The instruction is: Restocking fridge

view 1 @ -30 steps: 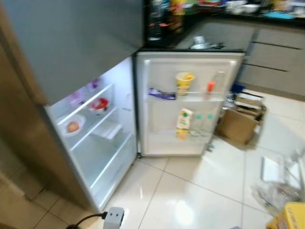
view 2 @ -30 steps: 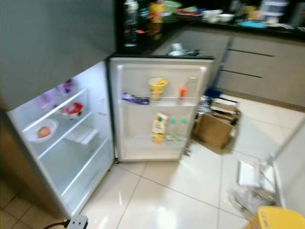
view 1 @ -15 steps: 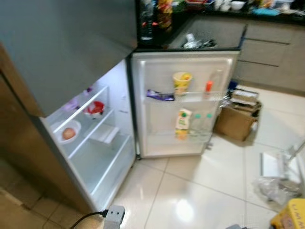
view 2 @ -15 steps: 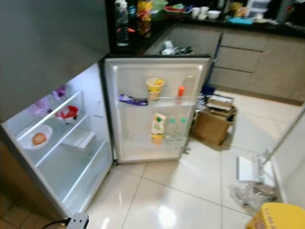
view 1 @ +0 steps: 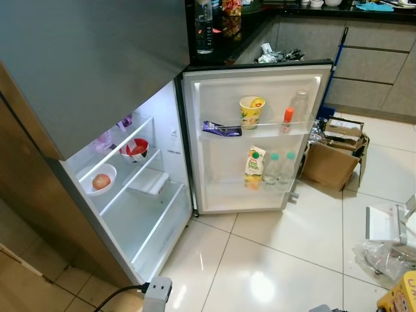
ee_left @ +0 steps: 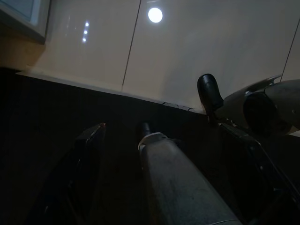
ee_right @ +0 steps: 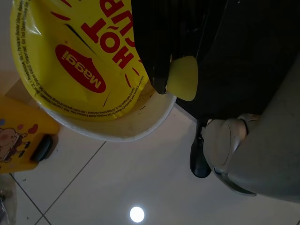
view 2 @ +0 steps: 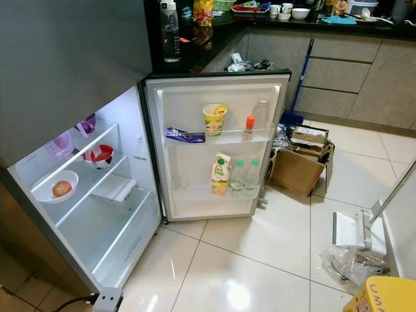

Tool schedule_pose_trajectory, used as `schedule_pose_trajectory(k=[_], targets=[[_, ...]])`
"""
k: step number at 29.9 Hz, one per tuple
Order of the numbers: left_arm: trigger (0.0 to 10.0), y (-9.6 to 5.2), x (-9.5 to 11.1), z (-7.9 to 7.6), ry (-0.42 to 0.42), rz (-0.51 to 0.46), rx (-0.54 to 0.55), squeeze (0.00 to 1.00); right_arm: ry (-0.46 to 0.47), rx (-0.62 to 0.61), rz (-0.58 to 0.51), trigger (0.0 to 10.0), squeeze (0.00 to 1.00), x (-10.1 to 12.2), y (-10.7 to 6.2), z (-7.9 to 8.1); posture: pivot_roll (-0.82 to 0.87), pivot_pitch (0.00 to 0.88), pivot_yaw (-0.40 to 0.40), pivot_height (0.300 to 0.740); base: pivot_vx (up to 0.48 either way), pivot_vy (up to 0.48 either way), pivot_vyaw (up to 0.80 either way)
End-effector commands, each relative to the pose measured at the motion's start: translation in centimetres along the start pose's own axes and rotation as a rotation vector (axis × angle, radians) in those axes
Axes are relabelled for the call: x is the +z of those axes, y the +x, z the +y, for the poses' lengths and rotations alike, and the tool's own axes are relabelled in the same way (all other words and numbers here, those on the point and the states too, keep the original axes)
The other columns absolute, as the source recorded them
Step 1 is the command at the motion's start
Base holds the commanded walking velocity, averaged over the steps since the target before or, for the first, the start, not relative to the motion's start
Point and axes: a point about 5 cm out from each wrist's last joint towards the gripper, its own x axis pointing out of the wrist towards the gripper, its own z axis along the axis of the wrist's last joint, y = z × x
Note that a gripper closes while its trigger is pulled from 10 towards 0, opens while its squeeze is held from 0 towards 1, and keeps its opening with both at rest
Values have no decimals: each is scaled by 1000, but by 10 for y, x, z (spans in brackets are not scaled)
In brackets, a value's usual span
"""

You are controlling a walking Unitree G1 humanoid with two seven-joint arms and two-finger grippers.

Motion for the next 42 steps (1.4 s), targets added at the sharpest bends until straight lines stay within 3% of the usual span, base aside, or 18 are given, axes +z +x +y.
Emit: schedule_pose_trajectory(k=[1, 17, 24, 42], targets=[[10000, 0, -3, -1, 2, 17, -3, 0, 1, 4, -7, 10000, 0, 1, 0, 3, -109, 0, 14, 740, 0, 0, 0], [10000, 0, -4, -1, 0, 21, -1, 0, -20, 21, -13, 10000, 0, 3, 1, 5, -113, 0, 17, 740, 0, 0, 0], [10000, 1, -3, -2, -5, 16, -2, 0, -28, 28, -10, 10000, 0, 2, 1, 6, -112, 0, 17, 740, 0, 0, 704], [10000, 1, -2, -5, -12, 10, -19, 0, -36, 12, -10, 10000, 0, 4, 1, 4, -110, 0, 15, 740, 0, 0, 0]])
